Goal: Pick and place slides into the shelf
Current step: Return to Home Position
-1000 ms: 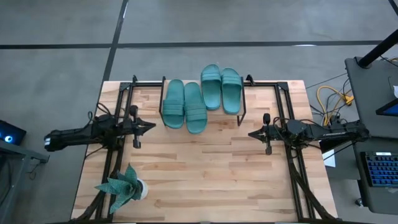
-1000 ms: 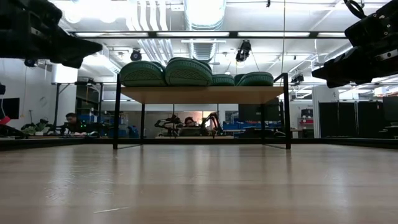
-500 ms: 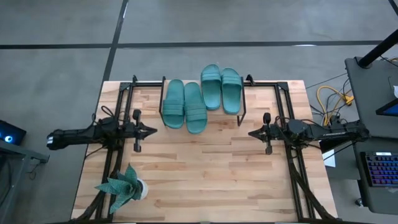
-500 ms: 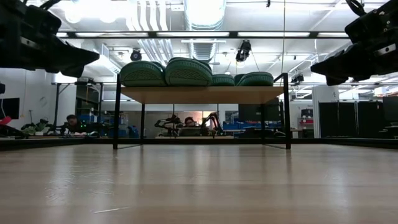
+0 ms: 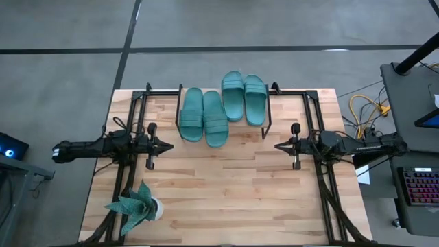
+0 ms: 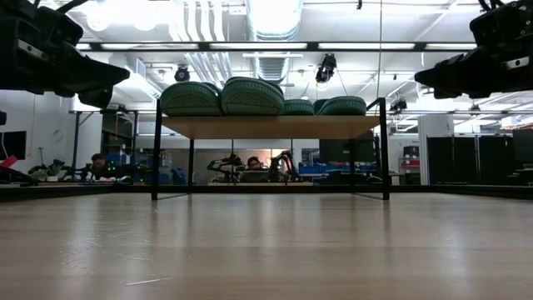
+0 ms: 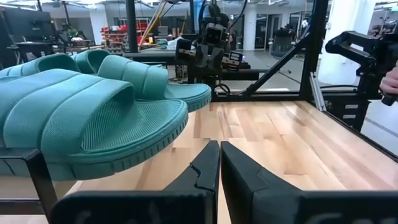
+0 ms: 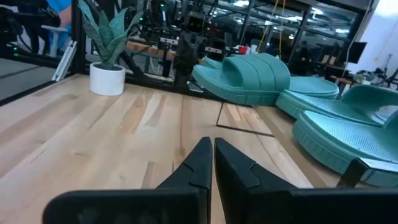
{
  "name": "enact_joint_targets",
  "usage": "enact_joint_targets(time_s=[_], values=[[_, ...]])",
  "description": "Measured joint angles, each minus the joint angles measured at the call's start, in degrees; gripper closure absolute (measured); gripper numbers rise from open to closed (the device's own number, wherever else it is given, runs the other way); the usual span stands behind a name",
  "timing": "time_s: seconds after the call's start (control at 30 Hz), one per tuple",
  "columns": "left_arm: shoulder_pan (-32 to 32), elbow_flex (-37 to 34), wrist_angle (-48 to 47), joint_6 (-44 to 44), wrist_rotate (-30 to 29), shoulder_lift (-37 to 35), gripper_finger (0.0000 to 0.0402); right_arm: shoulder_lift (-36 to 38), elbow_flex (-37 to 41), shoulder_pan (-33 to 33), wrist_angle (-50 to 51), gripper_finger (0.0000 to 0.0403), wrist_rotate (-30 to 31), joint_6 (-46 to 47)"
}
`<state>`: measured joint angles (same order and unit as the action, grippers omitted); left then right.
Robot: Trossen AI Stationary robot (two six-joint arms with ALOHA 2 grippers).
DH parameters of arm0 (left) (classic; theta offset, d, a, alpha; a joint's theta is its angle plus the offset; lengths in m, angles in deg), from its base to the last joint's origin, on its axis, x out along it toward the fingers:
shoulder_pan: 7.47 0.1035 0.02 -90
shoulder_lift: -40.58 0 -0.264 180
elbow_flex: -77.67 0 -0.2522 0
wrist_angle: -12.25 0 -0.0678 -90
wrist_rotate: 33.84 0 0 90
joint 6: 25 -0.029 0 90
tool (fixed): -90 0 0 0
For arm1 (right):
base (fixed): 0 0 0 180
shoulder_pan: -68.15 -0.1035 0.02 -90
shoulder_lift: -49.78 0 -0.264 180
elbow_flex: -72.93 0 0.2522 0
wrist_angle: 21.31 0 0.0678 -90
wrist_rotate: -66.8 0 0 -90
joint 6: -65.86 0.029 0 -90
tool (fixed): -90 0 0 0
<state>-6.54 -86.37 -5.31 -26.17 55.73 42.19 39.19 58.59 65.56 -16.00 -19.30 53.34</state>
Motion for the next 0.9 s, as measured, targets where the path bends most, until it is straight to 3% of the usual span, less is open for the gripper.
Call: enact_joint_targets(time_s=[0.2, 0.37, 0.5, 0.67, 0.9], values=[[0.0, 0.0, -0.12, -0.44, 0.16, 0.55, 0.0401, 0.03, 0.0, -0.02, -0.45, 0.0394, -2.45, -0.43], [0.0, -0.02, -0.17, -0.59, 0.16, 0.98, 0.0401, -0.54, 0.0, 0.0, -4.34, 0.0394, -2.36, 6.49], [0.0, -0.04, -0.34, -0.66, 0.16, 0.98, 0.0401, -1.25, 0.0, 0.0, -2.71, 0.0394, -0.75, 9.71], [0.0, 0.06, -0.79, -0.66, 0.33, 0.98, 0.0401, -0.02, 0.0, -1.52, -1.91, 0.0394, 1.21, 4.83], [0.0, 0.17, -1.21, 2.25, 0.36, 1.8, 0.0401, 4.33, 0.04, -5.58, 6.08, 0.0394, 3.26, 8.48]])
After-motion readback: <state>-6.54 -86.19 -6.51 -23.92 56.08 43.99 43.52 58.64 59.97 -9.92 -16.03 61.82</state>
